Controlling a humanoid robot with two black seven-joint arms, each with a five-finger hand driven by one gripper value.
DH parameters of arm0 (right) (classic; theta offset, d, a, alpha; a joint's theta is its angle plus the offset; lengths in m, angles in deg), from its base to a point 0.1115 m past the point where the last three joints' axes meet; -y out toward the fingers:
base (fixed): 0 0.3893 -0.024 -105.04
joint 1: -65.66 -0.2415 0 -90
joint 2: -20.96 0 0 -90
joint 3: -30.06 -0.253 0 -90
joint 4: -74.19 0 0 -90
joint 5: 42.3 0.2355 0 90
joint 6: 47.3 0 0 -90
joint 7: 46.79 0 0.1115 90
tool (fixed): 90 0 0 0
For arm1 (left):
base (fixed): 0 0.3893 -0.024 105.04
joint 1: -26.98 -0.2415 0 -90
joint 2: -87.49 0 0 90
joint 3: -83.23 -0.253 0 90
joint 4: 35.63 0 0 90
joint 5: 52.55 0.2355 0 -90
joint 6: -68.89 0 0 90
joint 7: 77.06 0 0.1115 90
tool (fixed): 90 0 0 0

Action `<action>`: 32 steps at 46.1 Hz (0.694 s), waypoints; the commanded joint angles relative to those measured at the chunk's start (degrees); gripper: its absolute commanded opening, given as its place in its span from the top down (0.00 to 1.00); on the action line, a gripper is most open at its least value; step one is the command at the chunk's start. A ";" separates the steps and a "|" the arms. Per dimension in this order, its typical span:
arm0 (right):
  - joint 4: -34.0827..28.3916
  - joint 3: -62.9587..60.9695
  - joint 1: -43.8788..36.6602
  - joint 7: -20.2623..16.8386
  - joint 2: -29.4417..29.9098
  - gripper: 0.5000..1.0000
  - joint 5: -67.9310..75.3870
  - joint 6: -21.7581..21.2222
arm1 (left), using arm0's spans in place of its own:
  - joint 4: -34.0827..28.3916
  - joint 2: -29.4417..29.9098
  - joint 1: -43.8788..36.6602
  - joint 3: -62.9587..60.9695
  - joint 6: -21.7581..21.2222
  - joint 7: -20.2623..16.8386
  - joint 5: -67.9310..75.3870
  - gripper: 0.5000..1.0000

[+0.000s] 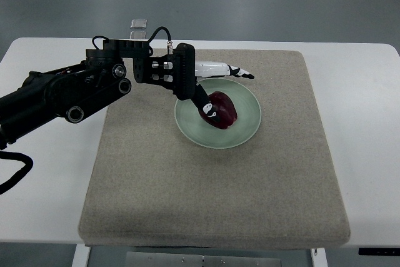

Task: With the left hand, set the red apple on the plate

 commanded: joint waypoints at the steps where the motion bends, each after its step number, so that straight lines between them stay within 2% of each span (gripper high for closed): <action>1: 0.00 0.00 0.00 0.00 0.00 0.07 0.00 0.00 | -0.31 0.46 0.70 -0.27 0.18 0.00 -6.52 0.01; 11: 0.00 0.00 0.00 0.00 0.00 0.07 0.00 0.00 | -1.63 3.19 1.84 0.34 -0.34 0.00 -19.09 0.01; 23: 0.09 0.00 0.00 0.00 0.00 0.07 0.00 0.00 | -3.29 8.90 1.67 0.26 -0.17 0.00 -43.26 0.01; 32: 0.00 0.00 0.00 0.00 0.00 0.07 0.00 0.00 | -3.82 12.50 0.88 0.61 -0.25 0.00 -51.97 0.01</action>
